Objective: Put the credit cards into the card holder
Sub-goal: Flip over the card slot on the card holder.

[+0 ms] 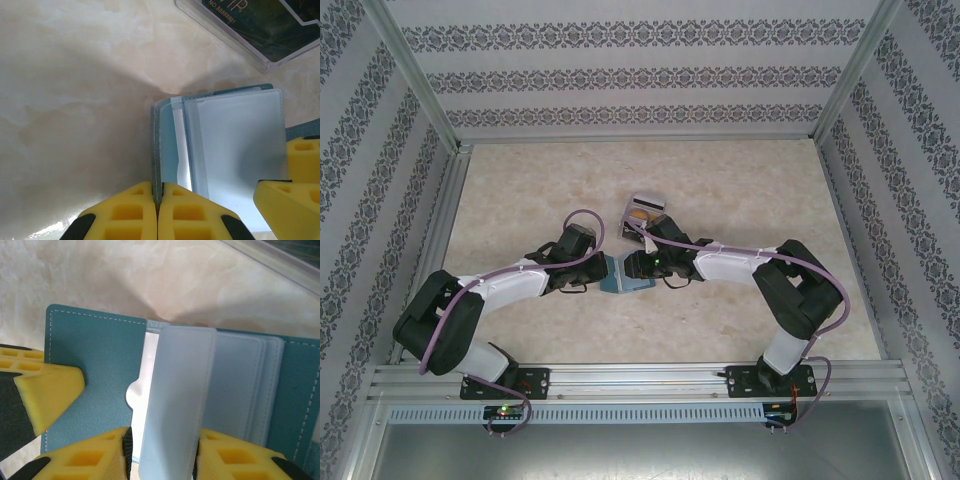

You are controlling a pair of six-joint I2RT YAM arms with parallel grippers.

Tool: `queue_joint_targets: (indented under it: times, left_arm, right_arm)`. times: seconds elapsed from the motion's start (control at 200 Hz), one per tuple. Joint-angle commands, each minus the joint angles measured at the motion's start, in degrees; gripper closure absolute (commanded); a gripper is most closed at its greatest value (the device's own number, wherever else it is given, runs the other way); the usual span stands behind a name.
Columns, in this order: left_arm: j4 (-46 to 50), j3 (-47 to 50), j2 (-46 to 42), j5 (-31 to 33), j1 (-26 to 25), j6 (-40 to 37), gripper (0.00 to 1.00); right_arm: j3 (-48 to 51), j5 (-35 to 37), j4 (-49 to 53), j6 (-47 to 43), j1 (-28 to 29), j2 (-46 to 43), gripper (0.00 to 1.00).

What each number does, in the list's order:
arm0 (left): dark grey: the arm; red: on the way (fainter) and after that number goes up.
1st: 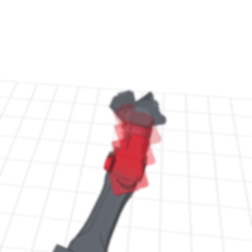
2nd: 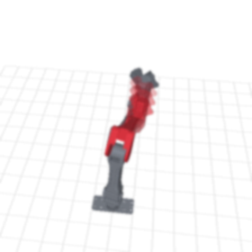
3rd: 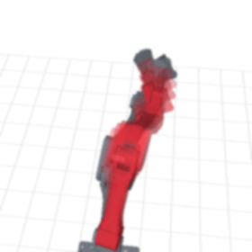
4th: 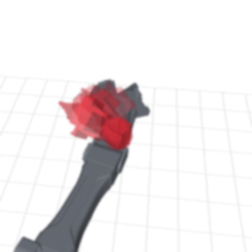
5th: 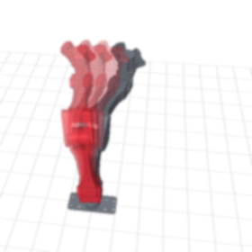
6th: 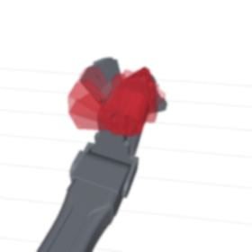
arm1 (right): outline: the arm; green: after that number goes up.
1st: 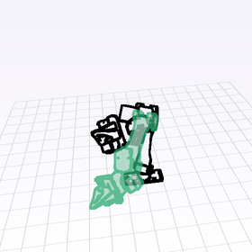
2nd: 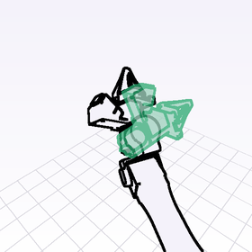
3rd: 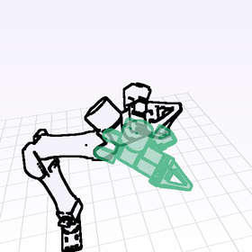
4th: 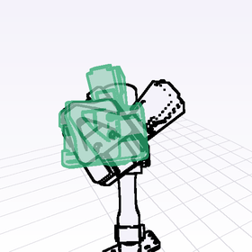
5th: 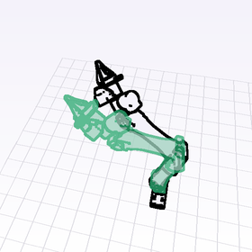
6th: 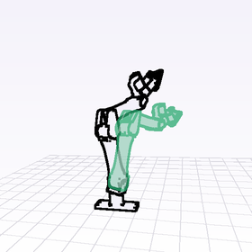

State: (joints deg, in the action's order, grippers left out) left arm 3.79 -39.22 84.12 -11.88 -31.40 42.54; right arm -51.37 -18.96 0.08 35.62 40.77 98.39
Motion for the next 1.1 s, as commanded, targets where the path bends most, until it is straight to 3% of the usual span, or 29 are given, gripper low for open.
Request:
queue_joint_targets:
  times: [0.0, 0.59, 0.799, 0.874, 0.929, 1.094]
  left_arm:
    - [0.3, -0.4, 1.1, 0.3, 0.1, -0.2, 1.0]
    - [-0.3, -1.0, 2.1, -0.3, 0.1, -0.1, 1.0]
    - [-1.1, -0.7, 2.2, -0.5, 0.1, 0.3, 1.0]
    - [-1.1, -1.0, 2.5, -1.0, 0.1, 0.3, 1.0]
    - [-1.7, -0.5, 2.5, -1.0, 0.1, 0.7, 1.0]
    - [-2.1, 0.0, 2.8, -1.0, 0.1, 0.9, 1.0]
  right_arm:
    - [-1.0, 0.3, 1.4, -1.2, 0.5, -2.3, 0.61]
    - [-1.1, -1.2, 0.3, -0.3, 0.3, -2.6, 0.61]
    - [-1.7, -5.8, -4.0, 1.8, 0.9, -1.4, 0.61]
    - [-1.9, -6.2, -4.4, 2.1, 0.9, -0.6, 0.62]
    - [-2.0, -6.7, -4.9, 2.3, 0.8, 0.0, 0.69]
    - [-1.3, -7.2, -6.1, 3.0, 0.3, 1.2, 0.7]
